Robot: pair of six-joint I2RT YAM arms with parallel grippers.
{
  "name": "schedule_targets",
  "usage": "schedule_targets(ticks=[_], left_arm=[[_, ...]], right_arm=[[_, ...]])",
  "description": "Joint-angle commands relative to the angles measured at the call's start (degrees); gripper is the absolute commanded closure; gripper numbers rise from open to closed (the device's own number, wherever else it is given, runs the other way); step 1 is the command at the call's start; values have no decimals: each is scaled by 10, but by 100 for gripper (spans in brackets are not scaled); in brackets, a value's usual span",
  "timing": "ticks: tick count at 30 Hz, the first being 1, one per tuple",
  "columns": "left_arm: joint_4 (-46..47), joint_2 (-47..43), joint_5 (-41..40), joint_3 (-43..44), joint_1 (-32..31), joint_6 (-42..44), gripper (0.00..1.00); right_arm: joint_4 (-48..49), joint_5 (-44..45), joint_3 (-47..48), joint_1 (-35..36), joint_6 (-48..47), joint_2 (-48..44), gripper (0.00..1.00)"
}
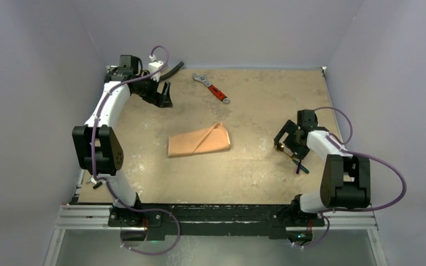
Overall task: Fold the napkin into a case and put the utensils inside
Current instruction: Move the spoon to the center of the board.
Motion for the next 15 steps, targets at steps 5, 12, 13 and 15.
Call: schedule_targets(ticks=[5, 12, 13, 15], left_arm=[[20, -26, 26, -3, 4, -14, 11], [19, -27, 26, -11, 5, -14, 11], [19, -27, 25, -11, 6, -14, 11], [19, -29, 25, -11, 7, -14, 11]], right_arm=[[-79, -21, 54, 7, -68, -20, 2], [-79, -28, 62, 49, -72, 0, 22], [-78, -24, 65, 58, -72, 5, 25], [-75, -23, 71, 67, -77, 21, 27]])
